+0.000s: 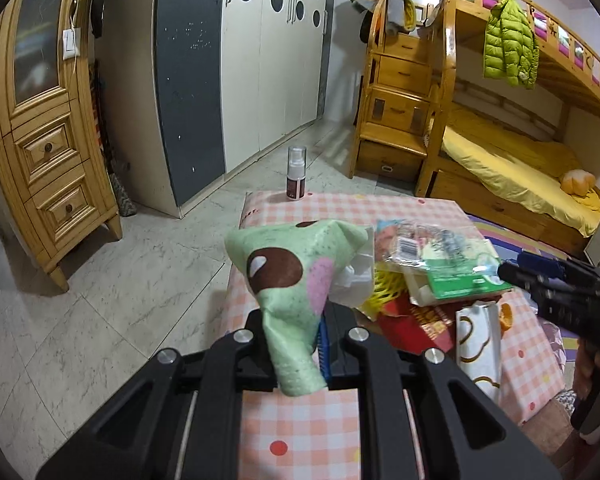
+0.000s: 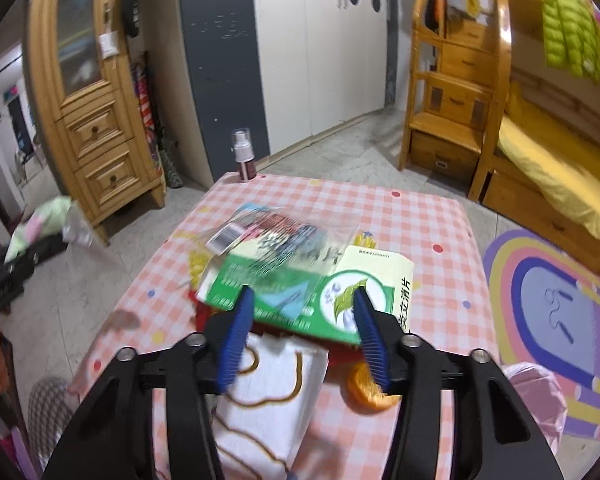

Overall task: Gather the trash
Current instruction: 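Grasp the clear plastic wrapper with the right tool while the left tool holds the pouch, then carry pouch and wrapper over the pink bin and open both tools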

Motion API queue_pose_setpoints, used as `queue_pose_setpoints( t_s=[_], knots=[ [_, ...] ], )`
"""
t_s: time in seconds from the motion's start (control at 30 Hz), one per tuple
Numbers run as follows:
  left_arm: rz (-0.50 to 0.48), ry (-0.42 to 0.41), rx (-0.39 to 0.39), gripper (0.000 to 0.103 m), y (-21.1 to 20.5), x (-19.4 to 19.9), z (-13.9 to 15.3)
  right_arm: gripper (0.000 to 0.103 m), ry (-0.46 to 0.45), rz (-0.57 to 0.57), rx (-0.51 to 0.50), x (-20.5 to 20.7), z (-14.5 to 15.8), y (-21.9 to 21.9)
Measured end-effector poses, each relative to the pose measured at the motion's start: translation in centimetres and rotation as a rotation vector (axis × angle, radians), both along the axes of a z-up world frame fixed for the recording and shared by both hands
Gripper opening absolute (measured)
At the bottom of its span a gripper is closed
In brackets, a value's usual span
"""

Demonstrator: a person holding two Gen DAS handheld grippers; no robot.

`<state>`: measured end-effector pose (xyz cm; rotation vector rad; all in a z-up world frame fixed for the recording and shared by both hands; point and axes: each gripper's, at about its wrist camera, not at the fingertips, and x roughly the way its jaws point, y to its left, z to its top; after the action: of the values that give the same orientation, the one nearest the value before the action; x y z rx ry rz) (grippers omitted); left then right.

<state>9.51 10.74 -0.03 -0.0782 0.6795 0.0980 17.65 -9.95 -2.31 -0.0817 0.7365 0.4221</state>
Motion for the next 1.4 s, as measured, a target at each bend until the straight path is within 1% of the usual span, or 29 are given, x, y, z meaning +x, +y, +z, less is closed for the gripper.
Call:
queue_pose_setpoints(
  t_s=[0.17,0.27,0.4,0.43,0.47,0.5,0.53,0.57,0.63,0.7,0.77,0.83,0.93,1.03,1.17,1.2,1.3,1.33,1.4],
  knots=[
    [0.002,0.016,-0.005,0.011,0.5,1.0,-1.1,0.05,0.078,-0.018,0.054,2.4,-1.1,-0.3],
    [-0.005,0.027,-0.009,0.011,0.5,1.5,-1.6,0.05,0.12,-0.018,0.07,3.3,-1.7,-0.1],
    [-0.012,0.04,-0.009,0.011,0.2,1.8,-2.1,0.049,0.184,-0.011,0.125,4.1,-2.6,0.0],
    [-0.013,0.042,-0.01,0.011,0.3,1.8,-2.2,0.043,0.194,-0.012,0.153,4.1,-2.6,-0.2],
    [-0.013,0.044,-0.01,0.011,0.4,1.8,-2.2,0.035,0.2,-0.012,0.169,4.1,-2.5,-0.4],
    [-0.011,0.044,-0.007,0.011,0.4,1.7,-2.1,0.014,0.209,-0.012,0.197,4.0,-2.3,-0.6],
    [-0.01,0.043,-0.006,0.012,0.4,1.6,-2.0,0.004,0.211,-0.012,0.217,4.0,-2.1,-0.8],
    [-0.009,0.041,-0.005,0.012,0.4,1.5,-1.7,0.001,0.204,-0.01,0.246,3.9,-1.7,-1.1],
    [-0.009,0.03,0.0,0.011,0.2,1.2,-1.2,0.0,0.158,-0.004,0.291,3.1,-0.1,-1.7],
    [-0.012,0.008,0.008,0.011,-0.2,0.6,-0.1,0.0,0.084,-0.004,0.306,1.9,2.1,-2.1],
    [-0.025,-0.011,0.008,0.011,-0.6,0.1,0.8,0.0,-0.016,-0.017,0.289,-0.1,4.7,-2.9],
    [-0.058,-0.04,0.009,0.012,-1.7,-0.6,2.3,0.0,-0.101,-0.034,0.252,-2.2,6.8,-3.9],
    [-0.136,-0.067,0.002,0.012,-4.2,-1.5,3.9,0.0,-0.178,-0.079,0.197,-5.2,8.4,-6.2],
    [-0.234,-0.066,-0.003,0.012,-7.9,-1.9,4.7,0.0,-0.193,-0.14,0.157,-7.4,8.3,-9.1],
    [-0.384,-0.037,-0.017,0.012,-14.1,-1.6,4.4,0.0,-0.175,-0.254,0.109,-9.4,6.7,-13.8],
    [-0.436,-0.028,-0.014,0.012,-16.6,-1.4,4.2,0.0,-0.17,-0.283,0.096,-9.9,6.4,-14.9],
    [-0.54,-0.019,0.001,0.012,-21.8,-1.1,3.2,0.0,-0.143,-0.383,0.076,-11.4,5.1,-18.7],
    [-0.575,-0.012,0.003,0.012,-23.6,-1.0,2.7,0.0,-0.131,-0.431,0.065,-11.9,4.5,-20.4],
    [-0.639,0.014,-0.001,0.012,-27.3,-0.4,1.6,0.0,-0.116,-0.488,0.048,-12.5,3.6,-22.0]
  ],
)
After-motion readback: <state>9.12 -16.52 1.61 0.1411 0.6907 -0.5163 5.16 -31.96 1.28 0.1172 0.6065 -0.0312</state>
